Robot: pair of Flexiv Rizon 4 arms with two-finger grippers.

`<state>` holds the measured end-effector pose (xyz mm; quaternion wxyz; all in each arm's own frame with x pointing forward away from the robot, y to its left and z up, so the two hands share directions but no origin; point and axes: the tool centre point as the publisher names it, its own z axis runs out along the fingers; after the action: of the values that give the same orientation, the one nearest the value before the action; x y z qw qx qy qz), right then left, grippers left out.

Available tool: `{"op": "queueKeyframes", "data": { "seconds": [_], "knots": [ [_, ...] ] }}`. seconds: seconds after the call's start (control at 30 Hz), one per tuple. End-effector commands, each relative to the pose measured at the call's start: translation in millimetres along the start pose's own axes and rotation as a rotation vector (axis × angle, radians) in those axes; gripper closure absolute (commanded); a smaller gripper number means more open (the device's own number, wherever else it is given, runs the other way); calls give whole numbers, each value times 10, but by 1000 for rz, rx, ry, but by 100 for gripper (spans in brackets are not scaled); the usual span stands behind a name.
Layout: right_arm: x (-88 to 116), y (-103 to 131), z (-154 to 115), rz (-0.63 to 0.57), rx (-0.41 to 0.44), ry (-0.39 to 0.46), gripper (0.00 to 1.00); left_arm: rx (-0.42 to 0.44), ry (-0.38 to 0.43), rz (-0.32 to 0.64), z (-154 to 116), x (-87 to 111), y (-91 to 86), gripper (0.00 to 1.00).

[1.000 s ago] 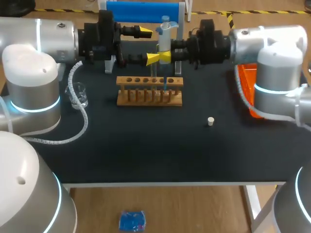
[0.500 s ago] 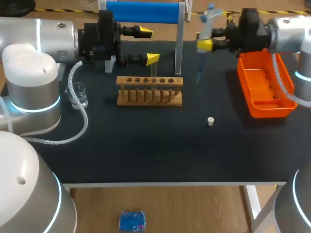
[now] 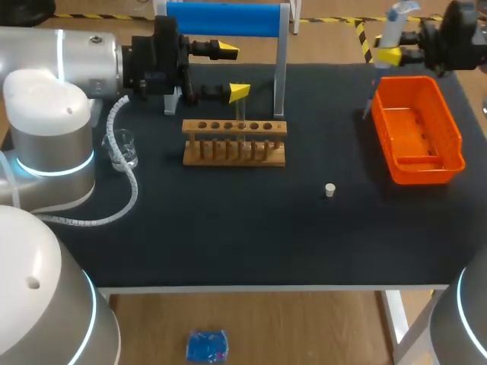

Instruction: Invert the test tube, pick up the pipette, mount the tip to pipette, aspirate from beaker and dispense into the tube, eject the tip, return the pipette, and cap with the stopper.

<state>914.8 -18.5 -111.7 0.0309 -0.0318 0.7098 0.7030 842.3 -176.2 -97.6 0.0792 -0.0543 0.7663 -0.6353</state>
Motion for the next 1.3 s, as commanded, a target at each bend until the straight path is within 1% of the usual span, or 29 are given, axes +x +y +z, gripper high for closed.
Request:
{"op": "queueKeyframes", "data": {
  "seconds": [0.03,0.33,0.63,0.93,1.3],
  "knots": [
    [70,-11,-418,4,-3,-4,100,4,-3,1,2,5,5,0],
    [140,-131,-792,17,-9,-16,100,4,-3,1,2,5,5,0],
    [148,-309,-1042,32,-10,-17,100,4,-3,1,2,5,5,0],
    [40,-478,-1287,34,-1,-35,100,4,-3,1,2,5,5,0],
    [-51,-631,-1439,44,-16,-17,100,4,-3,1,2,5,5,0]
  ]
}}
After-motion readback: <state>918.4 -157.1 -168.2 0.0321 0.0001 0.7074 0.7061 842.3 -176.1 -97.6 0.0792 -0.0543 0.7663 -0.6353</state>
